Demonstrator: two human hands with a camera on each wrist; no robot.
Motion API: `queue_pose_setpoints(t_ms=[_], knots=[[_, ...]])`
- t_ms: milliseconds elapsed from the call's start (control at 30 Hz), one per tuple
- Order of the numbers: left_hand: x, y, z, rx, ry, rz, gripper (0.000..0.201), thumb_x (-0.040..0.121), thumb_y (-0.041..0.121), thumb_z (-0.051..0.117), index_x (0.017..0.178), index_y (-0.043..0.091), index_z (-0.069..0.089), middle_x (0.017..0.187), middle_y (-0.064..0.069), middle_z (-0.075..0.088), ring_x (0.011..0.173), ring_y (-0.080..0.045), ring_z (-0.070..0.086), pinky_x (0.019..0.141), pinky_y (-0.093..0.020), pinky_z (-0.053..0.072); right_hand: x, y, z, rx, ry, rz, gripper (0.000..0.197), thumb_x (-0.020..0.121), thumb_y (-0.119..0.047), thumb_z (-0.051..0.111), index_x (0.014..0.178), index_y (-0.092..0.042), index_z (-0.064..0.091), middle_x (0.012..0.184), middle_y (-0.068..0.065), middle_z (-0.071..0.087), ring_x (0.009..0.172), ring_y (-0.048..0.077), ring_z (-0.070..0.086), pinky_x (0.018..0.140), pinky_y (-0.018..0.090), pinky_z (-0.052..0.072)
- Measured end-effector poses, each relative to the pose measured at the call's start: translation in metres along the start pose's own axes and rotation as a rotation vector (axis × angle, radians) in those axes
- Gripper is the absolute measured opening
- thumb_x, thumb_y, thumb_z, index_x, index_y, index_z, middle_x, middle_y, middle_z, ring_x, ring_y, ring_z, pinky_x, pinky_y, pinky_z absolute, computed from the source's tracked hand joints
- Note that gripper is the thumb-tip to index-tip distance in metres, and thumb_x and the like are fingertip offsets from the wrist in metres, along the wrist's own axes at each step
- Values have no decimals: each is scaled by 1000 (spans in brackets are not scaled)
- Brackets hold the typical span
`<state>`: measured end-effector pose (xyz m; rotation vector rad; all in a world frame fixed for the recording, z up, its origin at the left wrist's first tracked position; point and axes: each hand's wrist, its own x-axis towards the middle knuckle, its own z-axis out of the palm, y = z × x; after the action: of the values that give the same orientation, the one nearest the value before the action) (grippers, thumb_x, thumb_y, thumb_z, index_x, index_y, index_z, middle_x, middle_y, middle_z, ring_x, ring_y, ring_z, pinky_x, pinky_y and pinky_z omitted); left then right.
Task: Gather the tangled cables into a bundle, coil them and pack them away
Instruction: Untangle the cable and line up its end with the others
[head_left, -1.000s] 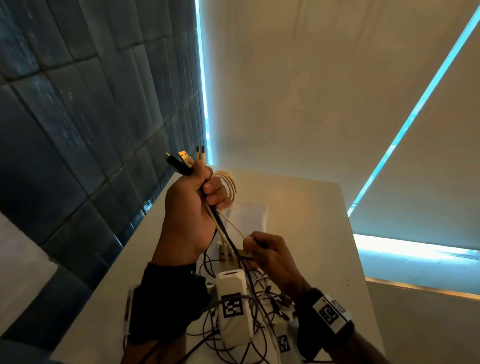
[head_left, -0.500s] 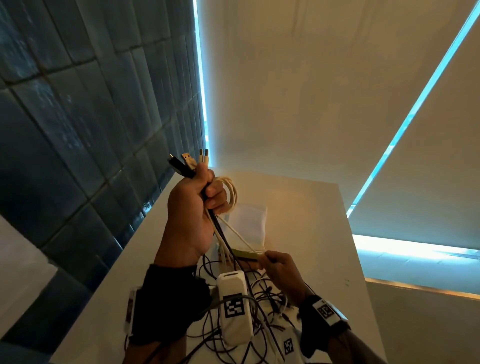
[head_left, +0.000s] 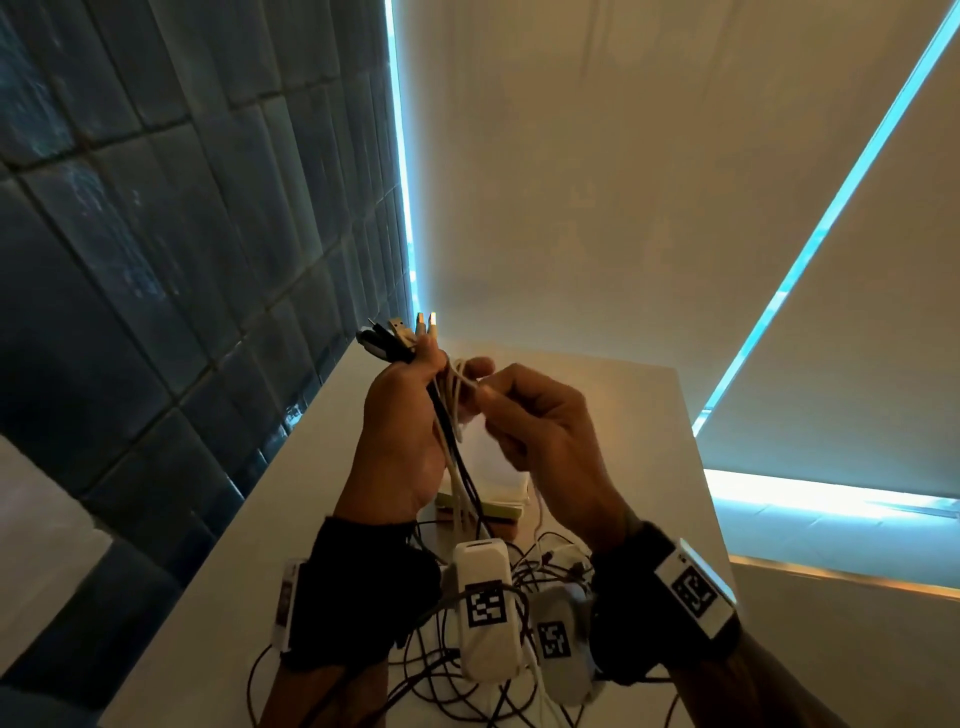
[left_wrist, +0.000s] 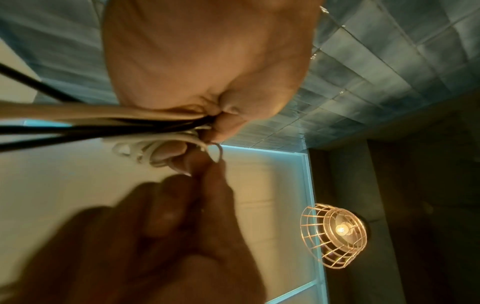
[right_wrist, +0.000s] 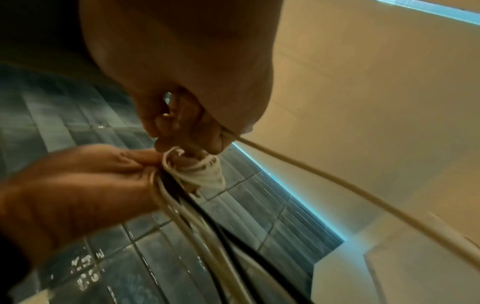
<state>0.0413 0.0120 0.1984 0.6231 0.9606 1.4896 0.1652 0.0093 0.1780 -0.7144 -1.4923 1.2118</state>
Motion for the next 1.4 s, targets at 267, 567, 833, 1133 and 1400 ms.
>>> queue_pose_setpoints(t_ms=[267,567,833,1133,1400], knots=[[-3,16,-4,-259,-97,112,38,101,29,35,66,16,37,55,6,37,51,-9,34,55,-23,31,-30,75,-23,-30,-45,341,23,98,-9,49,81,3,60,50,-8,35,44,4,27,42,14,26],[-4,15,-6,-154,-131,118,36,101,28,33,68,17,37,54,6,38,46,-8,31,48,-22,26,-40,91,-26,43,8,480,18,97,4,43,82,4,53,54,-1,45,37,-2,46,40,6,37],[-1,11,-13,-122,-114,121,36,101,28,34,67,17,36,53,7,36,43,-6,29,45,-21,23,-57,158,-40,-188,73,582,29,96,-8,52,69,-2,59,54,-4,45,51,7,34,45,14,28],[11,-4,-17,84,-17,9,36,102,26,36,68,17,37,52,5,43,44,-9,35,47,-23,28,8,51,-27,110,312,219,16,98,-12,46,89,-3,57,53,-5,37,44,11,26,39,20,24],[4,4,-9,-180,-50,-36,30,99,28,40,75,11,49,64,-1,53,60,-14,49,64,-27,40,-14,32,11,-85,-45,57,19,95,-2,51,79,-7,59,57,-15,53,49,-3,46,51,7,35]])
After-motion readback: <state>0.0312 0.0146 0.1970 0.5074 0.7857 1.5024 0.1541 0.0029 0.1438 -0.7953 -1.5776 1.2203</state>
